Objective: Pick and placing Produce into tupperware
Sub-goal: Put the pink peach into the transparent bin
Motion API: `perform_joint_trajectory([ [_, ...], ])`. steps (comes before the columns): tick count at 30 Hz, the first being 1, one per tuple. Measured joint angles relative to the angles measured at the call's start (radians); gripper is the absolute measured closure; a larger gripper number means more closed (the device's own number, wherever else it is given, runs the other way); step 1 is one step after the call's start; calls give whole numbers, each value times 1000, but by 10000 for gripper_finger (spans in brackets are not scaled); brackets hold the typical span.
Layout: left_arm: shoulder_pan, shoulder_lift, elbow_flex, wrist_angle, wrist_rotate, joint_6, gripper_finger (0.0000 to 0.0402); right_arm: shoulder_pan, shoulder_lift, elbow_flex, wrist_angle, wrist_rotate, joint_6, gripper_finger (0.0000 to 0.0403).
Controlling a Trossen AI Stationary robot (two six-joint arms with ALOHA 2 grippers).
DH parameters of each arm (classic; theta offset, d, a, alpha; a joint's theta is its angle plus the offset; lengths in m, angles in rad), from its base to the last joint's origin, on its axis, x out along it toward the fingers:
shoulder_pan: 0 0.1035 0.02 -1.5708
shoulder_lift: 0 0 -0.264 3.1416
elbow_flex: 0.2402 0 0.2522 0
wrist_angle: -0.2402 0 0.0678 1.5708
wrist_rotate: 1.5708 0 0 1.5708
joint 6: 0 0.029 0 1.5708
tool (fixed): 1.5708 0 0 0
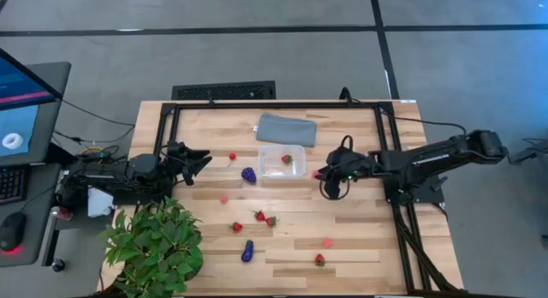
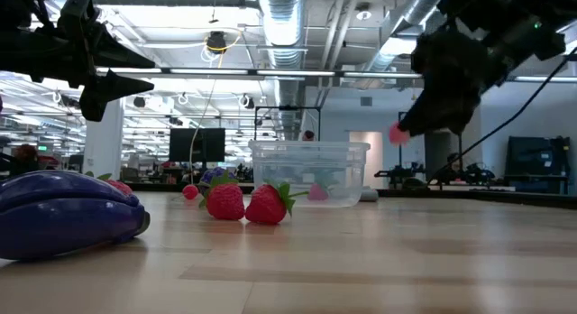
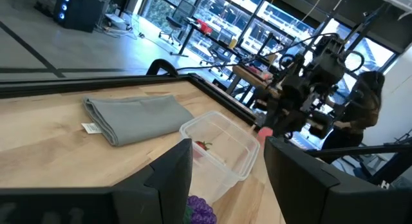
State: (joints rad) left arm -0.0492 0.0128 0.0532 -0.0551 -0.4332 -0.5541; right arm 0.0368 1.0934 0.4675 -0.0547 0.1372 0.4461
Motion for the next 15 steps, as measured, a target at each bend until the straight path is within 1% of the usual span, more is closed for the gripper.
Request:
perform_joint_trajectory([
  [4, 0, 0, 0, 0, 0, 12, 219, -3, -29, 39, 2, 24, -28, 280],
  [10, 0, 0, 0, 0, -12, 12, 219, -50, -24, 126, 3, 25, -118, 280],
  [15, 0, 0, 0, 0, -18, 12, 219, -110, 30, 193, 22, 24, -194, 280],
])
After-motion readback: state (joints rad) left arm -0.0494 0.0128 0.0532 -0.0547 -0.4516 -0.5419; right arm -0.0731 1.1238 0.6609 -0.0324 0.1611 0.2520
